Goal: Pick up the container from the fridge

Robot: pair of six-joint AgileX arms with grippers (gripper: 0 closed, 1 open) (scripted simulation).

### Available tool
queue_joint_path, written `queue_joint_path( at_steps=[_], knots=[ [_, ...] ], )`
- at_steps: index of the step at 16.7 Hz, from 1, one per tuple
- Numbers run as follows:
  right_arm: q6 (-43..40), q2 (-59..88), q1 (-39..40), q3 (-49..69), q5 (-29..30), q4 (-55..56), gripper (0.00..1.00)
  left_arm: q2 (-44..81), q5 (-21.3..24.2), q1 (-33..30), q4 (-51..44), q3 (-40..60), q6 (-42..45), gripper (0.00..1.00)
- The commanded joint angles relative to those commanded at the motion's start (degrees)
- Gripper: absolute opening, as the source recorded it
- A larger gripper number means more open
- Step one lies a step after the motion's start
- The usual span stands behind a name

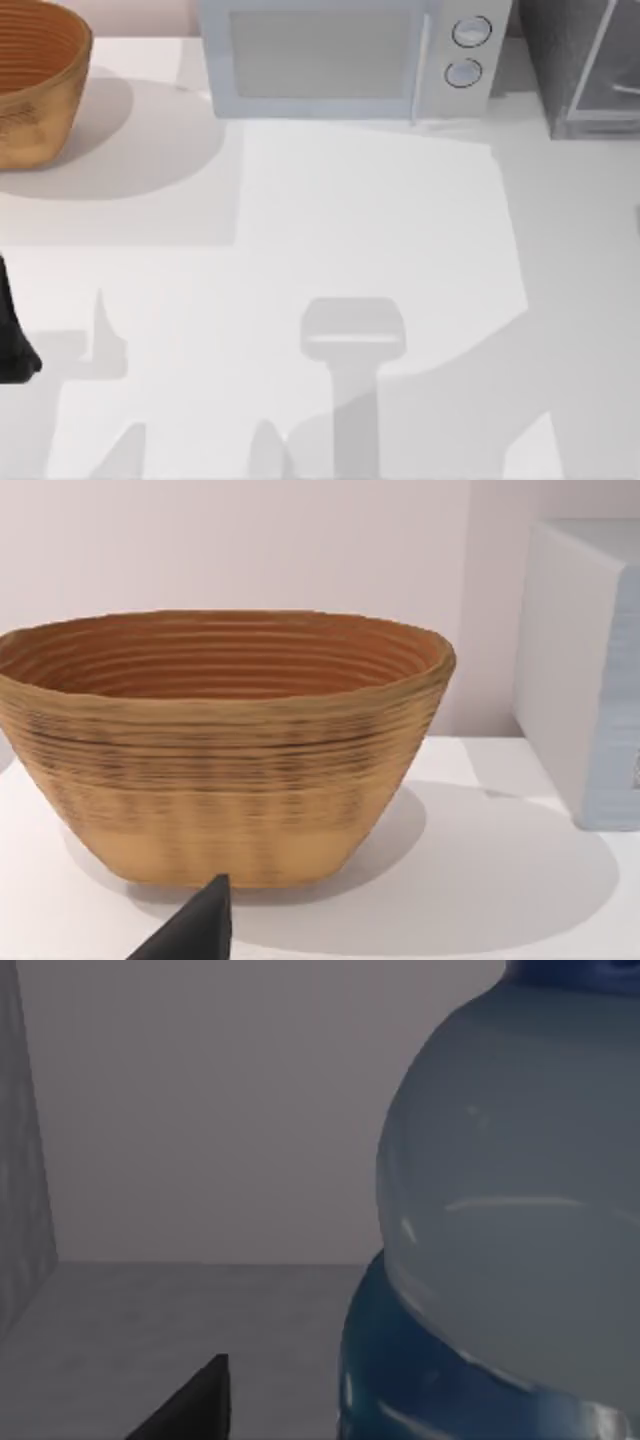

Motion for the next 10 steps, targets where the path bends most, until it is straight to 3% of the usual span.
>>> queue_joint_path(
  at_steps=[1,10],
  knots=[
    [0.0,0.0,0.0,0.0,0.0,0.0,1.00,0.0,0.0,0.0,0.0,0.0,0.0,1.00],
    [0.0,0.0,0.0,0.0,0.0,0.0,0.32,0.0,0.0,0.0,0.0,0.0,0.0,1.00]
  ],
)
